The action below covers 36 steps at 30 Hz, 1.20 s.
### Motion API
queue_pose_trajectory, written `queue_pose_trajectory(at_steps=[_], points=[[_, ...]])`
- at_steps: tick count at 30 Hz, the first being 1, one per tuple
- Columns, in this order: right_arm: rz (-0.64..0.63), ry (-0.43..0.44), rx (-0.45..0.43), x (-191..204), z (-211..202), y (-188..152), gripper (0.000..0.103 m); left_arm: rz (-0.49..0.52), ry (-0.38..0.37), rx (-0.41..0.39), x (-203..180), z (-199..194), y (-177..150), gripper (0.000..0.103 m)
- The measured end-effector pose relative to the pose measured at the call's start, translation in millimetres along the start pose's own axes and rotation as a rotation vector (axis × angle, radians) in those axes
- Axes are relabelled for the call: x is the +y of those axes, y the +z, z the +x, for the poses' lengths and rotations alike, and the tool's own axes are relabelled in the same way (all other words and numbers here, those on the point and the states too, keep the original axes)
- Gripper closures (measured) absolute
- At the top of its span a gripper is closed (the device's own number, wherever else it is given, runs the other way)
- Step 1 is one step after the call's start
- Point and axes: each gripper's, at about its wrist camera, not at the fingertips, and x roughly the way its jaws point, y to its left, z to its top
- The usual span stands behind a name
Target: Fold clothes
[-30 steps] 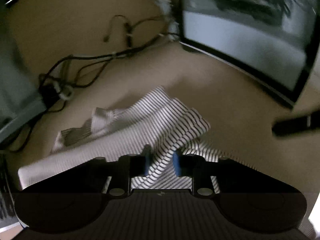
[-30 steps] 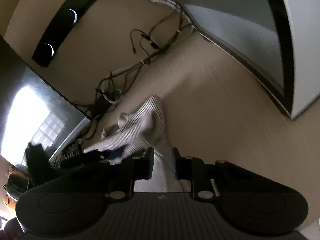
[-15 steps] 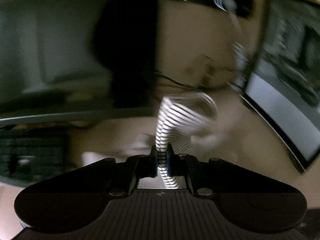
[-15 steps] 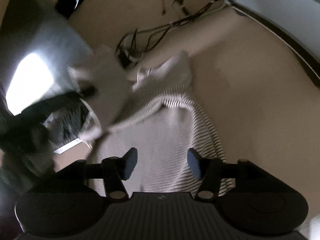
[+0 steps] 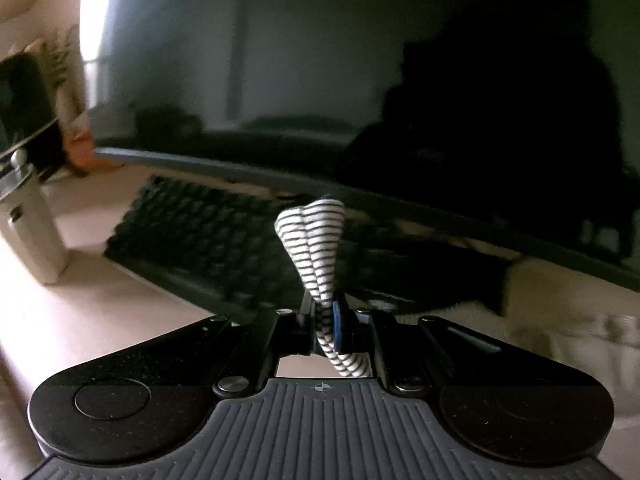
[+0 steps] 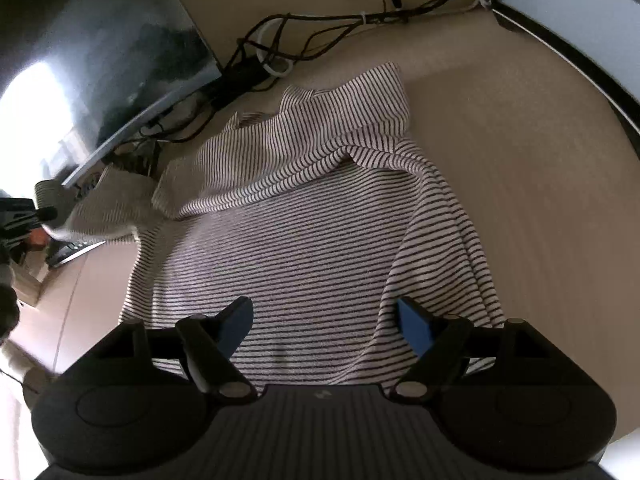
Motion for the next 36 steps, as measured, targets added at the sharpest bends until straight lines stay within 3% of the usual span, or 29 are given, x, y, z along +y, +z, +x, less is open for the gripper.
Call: queue_pose_trajectory(at_steps=[4,6,7,8,11,14,17,23,26,27,28,29,32,36], points=[[-0.028,-0.025,0.012,8,4,5,0.020,-0.055,0.008,0.061,17,24,4,0.076],[-0.036,-0.017,0.005,14,0,11,0.020,-0.078,0.015,0.093,20,29,0,0.054],[-0.056,0.001,-0.011,19,-4,17,0.026,-0.089,0.018,0.106,22,28,-2,0.043],[-0.085,0.015,-0.033,26,-8,23,0.038,-0.089,0.017,0.110,22,23,-6,0.040],[-0.202,0.017,-0.089,56,-11,46,0.052,-0.057,-0.006,0.100,18,-2,-18,0.027],[-0.336,0.041,-0.100,94,3,64,0.066,-0.057,-0.092,0.144,4,-29,-33,0.015],[-0.471,0.077,-0.095,136,28,70,0.066,-0.066,-0.186,0.224,-11,-56,-60,0.010],[-0.606,0.097,-0.070,193,94,68,0.066,-0.039,-0.185,0.287,-24,-95,-106,0.009],[-0.635,0.073,-0.066,204,121,67,0.066,0.029,-0.147,0.304,-31,-106,-118,0.009],[-0.639,0.059,-0.069,205,128,67,0.068,0.034,-0.133,0.310,-30,-107,-119,0.009],[-0.635,0.052,-0.072,205,132,69,0.088,0.025,-0.126,0.312,-28,-107,-119,0.009],[-0.618,0.054,-0.083,202,131,70,0.093,0.012,-0.124,0.312,-25,-104,-118,0.008],[-0.569,0.057,-0.151,189,108,77,0.093,-0.026,-0.141,0.330,-25,-94,-113,0.008],[-0.522,0.006,-0.270,154,52,97,0.093,-0.001,-0.225,0.385,-53,-77,-108,0.008]])
